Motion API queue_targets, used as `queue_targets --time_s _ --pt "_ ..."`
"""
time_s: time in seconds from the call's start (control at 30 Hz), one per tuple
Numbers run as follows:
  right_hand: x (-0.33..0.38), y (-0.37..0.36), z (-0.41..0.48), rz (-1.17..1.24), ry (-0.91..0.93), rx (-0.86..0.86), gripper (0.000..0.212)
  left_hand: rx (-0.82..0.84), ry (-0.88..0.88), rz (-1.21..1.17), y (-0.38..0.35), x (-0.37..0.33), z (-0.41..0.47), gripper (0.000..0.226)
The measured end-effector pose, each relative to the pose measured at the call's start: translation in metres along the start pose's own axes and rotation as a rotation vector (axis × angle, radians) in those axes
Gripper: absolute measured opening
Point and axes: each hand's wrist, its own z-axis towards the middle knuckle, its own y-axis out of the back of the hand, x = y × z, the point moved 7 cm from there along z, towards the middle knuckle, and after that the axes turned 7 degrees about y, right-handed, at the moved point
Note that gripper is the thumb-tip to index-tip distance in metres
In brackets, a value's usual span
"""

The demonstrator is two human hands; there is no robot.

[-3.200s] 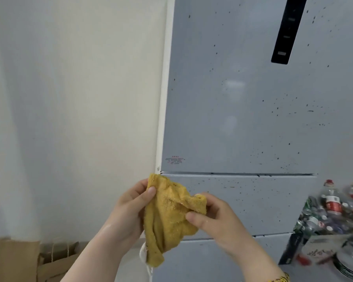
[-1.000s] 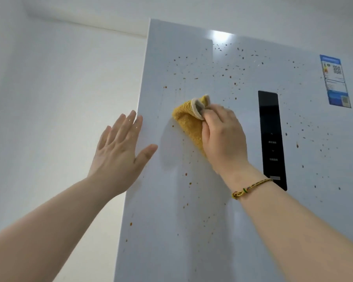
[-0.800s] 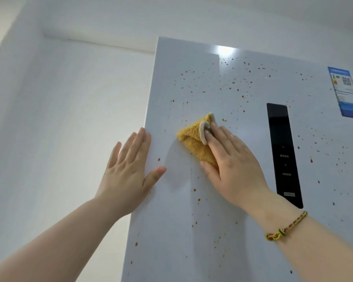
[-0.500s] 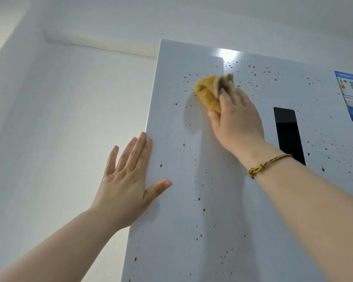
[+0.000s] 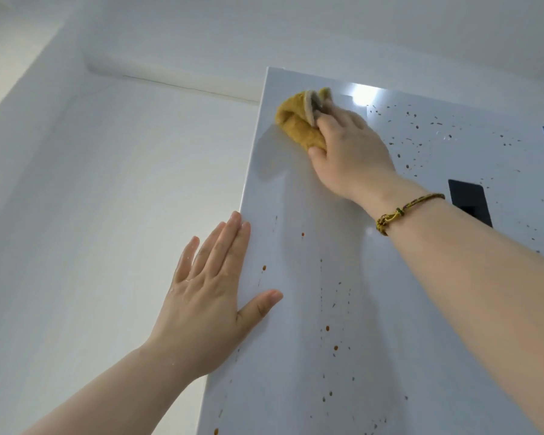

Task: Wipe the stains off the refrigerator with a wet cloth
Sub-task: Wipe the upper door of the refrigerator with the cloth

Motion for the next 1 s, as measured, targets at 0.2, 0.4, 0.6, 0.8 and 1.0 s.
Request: queue_targets --time_s 0.2,0.4,0.6,0.8,1.0 --pt "0.01 -0.001 0.02 0.018 0.164 0.098 0.048 -0.021 -0.01 -0.044 0.001 0.0 -0.001 0.074" --pt "-0.032 0.01 0.058 -0.019 -0.331 -0.009 0.045 0.0 0.032 -0.161 0.0 0.003 -0.002 0.081" --pt "0.03 -0.004 0.048 -0.056 0.177 -0.005 0.044 0.001 0.019 -0.134 0.002 0.003 -0.004 0.08" --pt "-0.033 0.012 0.062 -0.064 -0.174 -0.018 0.046 -0.085 -0.012 -0.065 -0.002 0.002 -0.002 0.071" --pt "0.028 -0.005 0.027 -0.024 0.043 -0.023 0.049 -0.104 -0.025 -0.098 -0.002 0.002 -0.002 0.068"
